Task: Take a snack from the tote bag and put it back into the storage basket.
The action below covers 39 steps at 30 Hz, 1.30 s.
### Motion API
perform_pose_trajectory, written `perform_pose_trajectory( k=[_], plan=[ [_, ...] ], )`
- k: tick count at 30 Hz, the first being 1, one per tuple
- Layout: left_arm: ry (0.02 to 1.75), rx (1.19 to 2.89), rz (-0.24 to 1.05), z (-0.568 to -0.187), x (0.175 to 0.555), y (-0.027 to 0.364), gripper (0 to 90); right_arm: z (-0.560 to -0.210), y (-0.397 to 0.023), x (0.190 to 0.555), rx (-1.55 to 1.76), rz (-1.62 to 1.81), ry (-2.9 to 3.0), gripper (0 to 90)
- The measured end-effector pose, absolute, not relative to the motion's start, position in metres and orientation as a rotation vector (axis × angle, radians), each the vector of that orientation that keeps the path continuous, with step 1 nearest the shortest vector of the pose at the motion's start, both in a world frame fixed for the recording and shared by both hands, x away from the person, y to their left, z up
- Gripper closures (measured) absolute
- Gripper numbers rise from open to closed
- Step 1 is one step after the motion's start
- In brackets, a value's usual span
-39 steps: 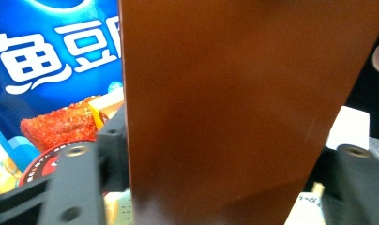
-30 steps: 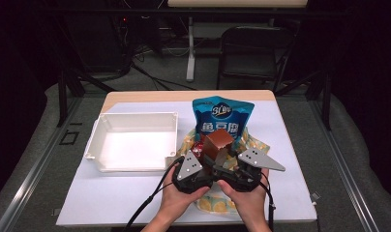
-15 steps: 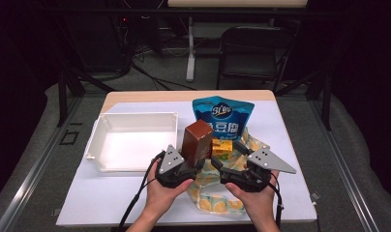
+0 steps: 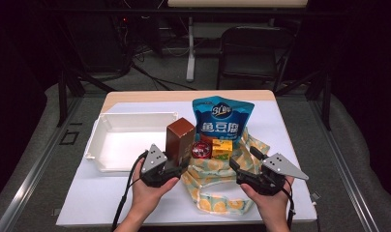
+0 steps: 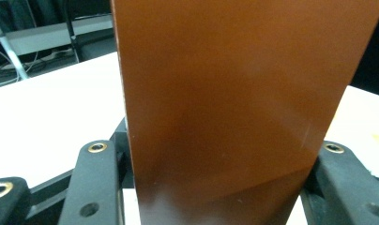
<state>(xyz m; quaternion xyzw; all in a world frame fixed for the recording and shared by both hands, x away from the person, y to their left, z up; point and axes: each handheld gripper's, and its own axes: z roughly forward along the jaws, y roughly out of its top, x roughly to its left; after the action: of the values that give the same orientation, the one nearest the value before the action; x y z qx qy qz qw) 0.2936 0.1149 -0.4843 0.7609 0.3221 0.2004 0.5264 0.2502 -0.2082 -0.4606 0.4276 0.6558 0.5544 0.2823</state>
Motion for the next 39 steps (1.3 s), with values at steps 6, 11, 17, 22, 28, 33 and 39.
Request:
perform_pose_trajectory(
  k=[6,11,17,22,28,33,39],
  plan=[
    [0.795,1.816,0.492,-0.482,0.293,0.132,43.9,-0.471,-0.221,0.249,1.162,1.432,1.765,22.4],
    [0.827,1.809,0.518,-0.485,0.289,0.15,43.9,-0.48,-0.232,0.248,1.191,1.383,1.789,23.5],
    [0.875,1.8,0.531,-0.489,0.29,0.171,43.9,-0.485,-0.242,0.248,1.195,1.368,1.786,21.8],
    [0.904,1.788,0.546,-0.49,0.291,0.184,43.9,-0.488,-0.249,0.249,1.209,1.353,1.781,20.4],
    [0.945,1.781,0.565,-0.491,0.296,0.196,43.9,-0.49,-0.256,0.25,1.213,1.362,1.769,19.2],
    [0.978,1.793,0.568,-0.495,0.302,0.202,44.0,-0.492,-0.265,0.249,1.225,1.353,1.758,19.1],
    [1.015,1.833,0.546,-0.497,0.311,0.203,44.0,-0.495,-0.276,0.247,1.244,1.337,1.75,19.4]
  ],
)
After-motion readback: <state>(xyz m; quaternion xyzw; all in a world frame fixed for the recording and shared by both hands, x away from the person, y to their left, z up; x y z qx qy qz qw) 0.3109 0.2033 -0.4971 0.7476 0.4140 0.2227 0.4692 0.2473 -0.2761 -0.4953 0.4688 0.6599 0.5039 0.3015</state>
